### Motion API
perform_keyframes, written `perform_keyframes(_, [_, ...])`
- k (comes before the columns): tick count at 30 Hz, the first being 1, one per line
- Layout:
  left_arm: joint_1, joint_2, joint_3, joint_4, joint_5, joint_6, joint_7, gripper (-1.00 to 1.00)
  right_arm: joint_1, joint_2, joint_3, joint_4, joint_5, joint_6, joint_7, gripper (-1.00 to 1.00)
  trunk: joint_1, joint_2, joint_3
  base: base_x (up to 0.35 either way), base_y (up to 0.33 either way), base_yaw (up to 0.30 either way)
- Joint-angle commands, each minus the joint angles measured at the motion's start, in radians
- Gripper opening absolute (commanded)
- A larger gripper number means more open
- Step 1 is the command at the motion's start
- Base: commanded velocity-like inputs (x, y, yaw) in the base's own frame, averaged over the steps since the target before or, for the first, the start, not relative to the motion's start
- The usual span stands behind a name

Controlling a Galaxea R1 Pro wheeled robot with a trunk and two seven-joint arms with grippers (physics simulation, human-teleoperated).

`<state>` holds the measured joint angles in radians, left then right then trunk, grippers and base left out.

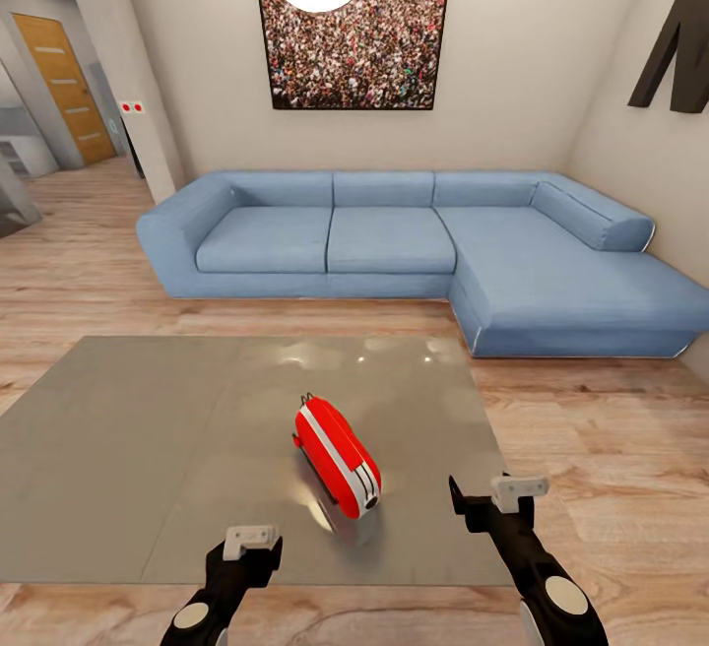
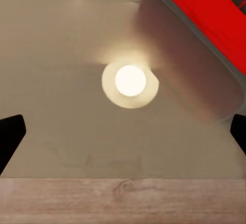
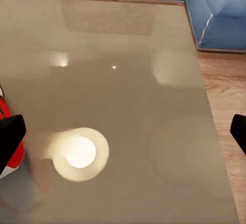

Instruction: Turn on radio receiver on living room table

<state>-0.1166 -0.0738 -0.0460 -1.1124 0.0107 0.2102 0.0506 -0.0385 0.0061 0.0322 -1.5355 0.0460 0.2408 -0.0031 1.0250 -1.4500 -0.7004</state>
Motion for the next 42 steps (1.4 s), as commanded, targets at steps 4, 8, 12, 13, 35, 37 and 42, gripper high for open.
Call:
perform_keyframes(4, [0.0, 0.0, 0.0, -0.001, 0.0, 0.0, 0.0, 1.0, 0.0, 0.0, 0.0, 0.0, 0.0, 0.0, 0.0, 1.0, 0.0, 0.0, 0.0, 0.0, 0.0, 0.0])
perform_keyframes(8, [0.0, 0.0, 0.0, -0.003, 0.0, 0.0, 0.0, 1.0, 0.0, 0.0, 0.0, 0.0, 0.0, 0.0, 0.0, 1.0, 0.0, 0.0, 0.0, 0.0, 0.0, 0.0])
perform_keyframes(12, [0.0, 0.0, 0.0, -0.017, 0.0, 0.001, 0.002, 1.0, 0.0, 0.0, 0.001, 0.0, 0.0, 0.0, 0.001, 1.0, 0.0, 0.0, 0.0, 0.0, 0.0, 0.0])
perform_keyframes(13, [0.0, 0.0, -0.001, -0.031, 0.001, 0.002, 0.003, 1.0, 0.0, 0.0, 0.001, 0.0, 0.0, 0.0, 0.001, 1.0, 0.0, 0.0, 0.0, 0.0, 0.0, 0.0])
perform_keyframes(35, [-0.01, -0.001, -0.015, -0.387, -0.003, 0.292, 0.007, 1.0, 0.0, 0.0, -0.002, 0.001, 0.002, 0.0, 0.001, 1.0, 0.0, 0.0, 0.0, 0.0, 0.0, 0.0])
perform_keyframes(37, [-0.013, -0.001, -0.015, -0.395, -0.003, 0.312, 0.008, 1.0, 0.0, 0.0, -0.002, 0.001, 0.002, 0.0, 0.001, 1.0, 0.0, 0.0, 0.0, 0.0, 0.0, 0.0])
perform_keyframes(42, [-0.037, -0.001, -0.015, -0.416, -0.003, 0.39, 0.028, 1.0, 0.0, 0.001, -0.002, 0.001, 0.002, 0.0, 0.0, 1.0, 0.0, 0.0, 0.0, 0.0, 0.0, 0.0])
